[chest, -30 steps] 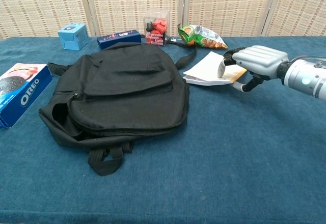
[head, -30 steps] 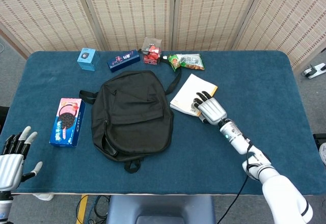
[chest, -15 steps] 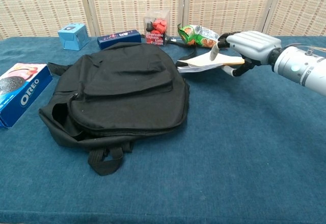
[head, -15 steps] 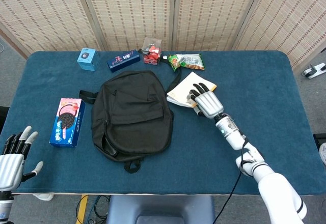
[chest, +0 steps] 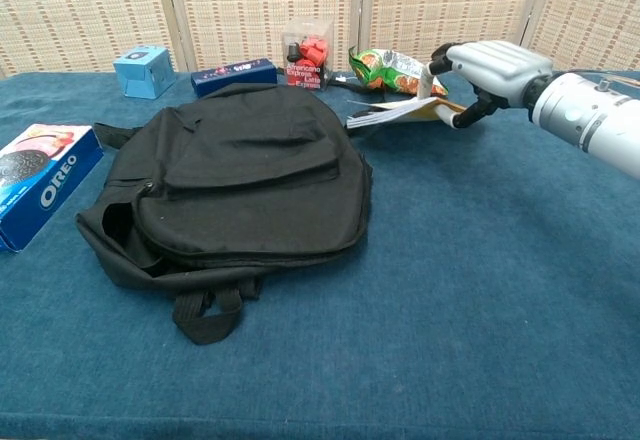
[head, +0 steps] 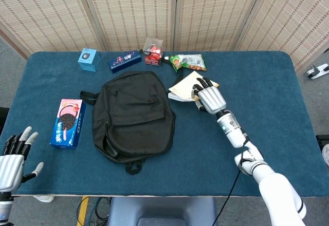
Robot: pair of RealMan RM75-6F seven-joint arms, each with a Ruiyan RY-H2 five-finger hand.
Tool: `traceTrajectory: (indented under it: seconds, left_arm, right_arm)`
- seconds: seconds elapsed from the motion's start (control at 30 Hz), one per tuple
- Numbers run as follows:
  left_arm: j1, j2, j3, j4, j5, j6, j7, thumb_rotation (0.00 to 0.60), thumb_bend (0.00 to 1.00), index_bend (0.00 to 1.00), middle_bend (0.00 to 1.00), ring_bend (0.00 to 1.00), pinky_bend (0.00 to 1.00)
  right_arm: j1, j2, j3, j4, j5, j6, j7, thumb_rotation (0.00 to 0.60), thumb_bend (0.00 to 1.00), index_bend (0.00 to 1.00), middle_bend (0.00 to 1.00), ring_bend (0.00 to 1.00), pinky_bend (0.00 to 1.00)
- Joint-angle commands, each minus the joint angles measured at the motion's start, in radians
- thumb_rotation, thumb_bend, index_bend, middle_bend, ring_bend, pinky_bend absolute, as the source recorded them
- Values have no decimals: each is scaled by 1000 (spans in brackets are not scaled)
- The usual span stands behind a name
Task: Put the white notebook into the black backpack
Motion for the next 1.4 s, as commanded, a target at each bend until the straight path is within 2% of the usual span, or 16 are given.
traceTrajectory:
  seconds: [0.03,0.33,0.7,0.87,1.1,1.4]
  left_arm:
    - [-1,0,-1,0,0,-1,0,600,287,97,0,37,0]
    - [-11,2,-5,5,3,-10,-4,600,288,97,0,37,0]
    - [-83,40,-33,9,32,-68,-31,600,287,97,0,37,0]
    - [-145,57,-53,20,57,-118,-71,600,288,99,0,37,0]
    - [-252,78,-85,32,91,-206,-152,600,288,108,0,50,0]
    - [-402,55,-88,37,160,-334,-237,600,288,123,0,66,0]
  right_arm:
    - [4,0,6,2,7,-6,3,600,471,485,301,90,79]
    - [9,2,18,11,25,-16,11,600,407,567,338,107,78]
    - [-42,85,24,-76,29,90,-54,600,379,672,403,144,79]
    - [-78,151,29,-165,25,169,-96,600,379,706,428,165,78]
    - [-140,292,50,-354,19,309,-191,600,379,734,448,182,79]
    - [-223,469,82,-599,23,435,-329,600,378,741,458,191,79]
